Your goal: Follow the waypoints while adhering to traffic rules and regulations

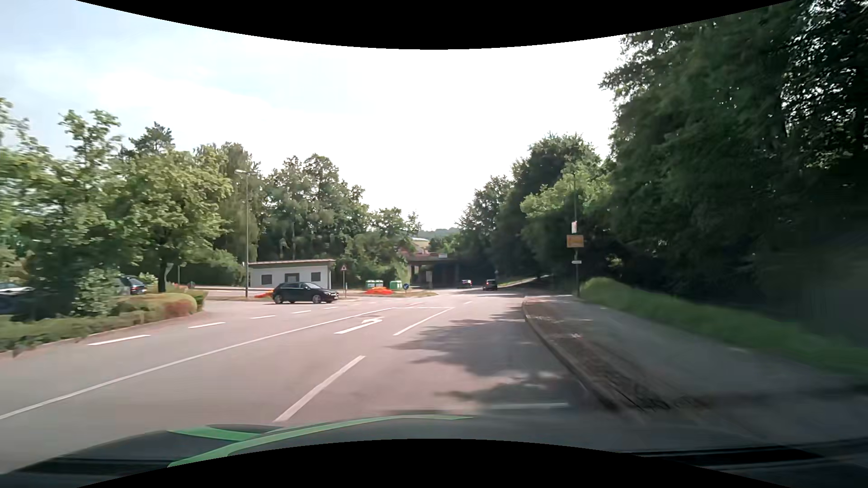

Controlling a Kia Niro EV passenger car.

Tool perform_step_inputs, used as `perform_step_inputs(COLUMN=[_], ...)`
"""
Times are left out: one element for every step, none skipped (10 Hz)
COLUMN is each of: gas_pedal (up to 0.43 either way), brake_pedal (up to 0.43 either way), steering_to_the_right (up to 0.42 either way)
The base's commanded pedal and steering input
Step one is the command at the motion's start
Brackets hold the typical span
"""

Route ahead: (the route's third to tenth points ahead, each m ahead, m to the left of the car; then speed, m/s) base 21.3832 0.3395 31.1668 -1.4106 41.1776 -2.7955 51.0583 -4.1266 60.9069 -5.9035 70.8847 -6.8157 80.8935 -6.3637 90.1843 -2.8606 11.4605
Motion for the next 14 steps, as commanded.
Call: perform_step_inputs(gas_pedal=[0.059, 0.059, 0.059, 0.059, 0.059, 0.059, 0.059, 0.059, 0.059, 0.047, 0.047, 0.047, 0.039, 0.028], brake_pedal=[0.0, 0.0, 0.0, 0.0, 0.0, 0.0, 0.0, 0.0, 0.0, 0.0, 0.0, 0.0, 0.0, 0.0], steering_to_the_right=[0.067, 0.063, 0.061, 0.06, 0.058, 0.056, 0.051, 0.046, 0.043, 0.039, 0.036, 0.034, 0.032, 0.03])
